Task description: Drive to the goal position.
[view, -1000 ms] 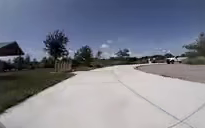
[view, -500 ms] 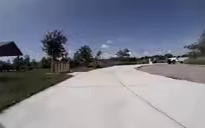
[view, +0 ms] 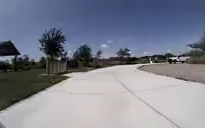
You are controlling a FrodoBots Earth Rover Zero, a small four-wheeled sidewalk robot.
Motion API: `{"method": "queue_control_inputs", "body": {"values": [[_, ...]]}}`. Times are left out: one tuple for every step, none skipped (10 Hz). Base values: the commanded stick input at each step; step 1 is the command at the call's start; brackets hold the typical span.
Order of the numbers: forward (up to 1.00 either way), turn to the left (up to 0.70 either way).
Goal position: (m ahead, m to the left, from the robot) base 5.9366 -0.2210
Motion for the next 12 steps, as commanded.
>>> {"method": "queue_control_inputs", "body": {"values": [[0.85,0.00],[0.85,0.00],[0.85,0.00],[0.85,0.00],[0.85,0.00],[0.85,0.00],[0.85,0.00],[0.85,0.00],[0.85,0.00],[0.85,0.00],[0.85,0.00],[0.85,0.00]]}}
